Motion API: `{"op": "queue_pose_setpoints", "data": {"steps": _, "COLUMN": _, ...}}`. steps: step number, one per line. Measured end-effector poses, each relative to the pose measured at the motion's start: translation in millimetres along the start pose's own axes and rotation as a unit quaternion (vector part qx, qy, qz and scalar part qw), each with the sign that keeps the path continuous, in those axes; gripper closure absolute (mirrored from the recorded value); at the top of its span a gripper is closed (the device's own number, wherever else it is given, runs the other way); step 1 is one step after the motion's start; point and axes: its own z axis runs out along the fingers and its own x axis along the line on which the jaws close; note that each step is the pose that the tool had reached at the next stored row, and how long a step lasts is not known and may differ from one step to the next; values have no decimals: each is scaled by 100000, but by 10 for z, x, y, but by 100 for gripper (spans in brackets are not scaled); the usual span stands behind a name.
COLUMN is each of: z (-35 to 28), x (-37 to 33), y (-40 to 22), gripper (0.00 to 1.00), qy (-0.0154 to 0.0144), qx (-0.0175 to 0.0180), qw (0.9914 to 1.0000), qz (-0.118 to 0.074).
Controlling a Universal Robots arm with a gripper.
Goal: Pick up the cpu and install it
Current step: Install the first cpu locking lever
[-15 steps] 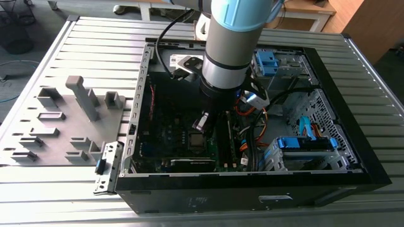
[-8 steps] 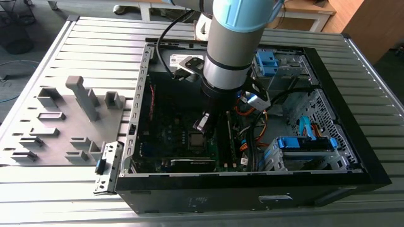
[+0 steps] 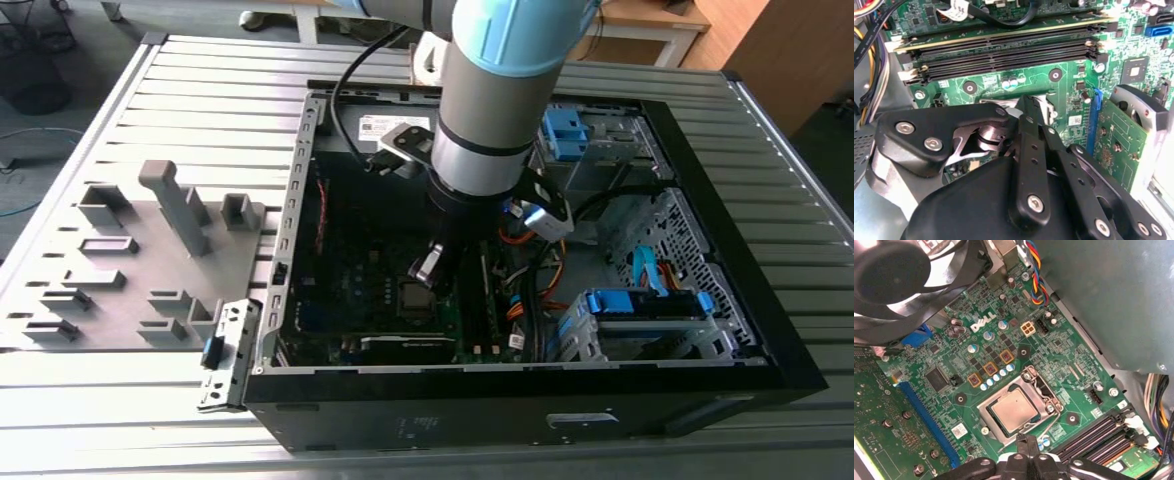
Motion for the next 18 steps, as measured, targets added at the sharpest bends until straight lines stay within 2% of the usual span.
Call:
{"op": "queue_pose_setpoints", "data": {"steps": 12, "z": 4, "x": 0, "y": -1, "gripper": 89, "qy": 6, "qx": -1, "qw": 100000, "qz": 25}}
{"op": "queue_pose_setpoints", "data": {"steps": 18, "z": 41, "x": 15, "y": -15, "gripper": 89, "qy": -4, "qx": -8, "qw": 100000, "qz": 24}}
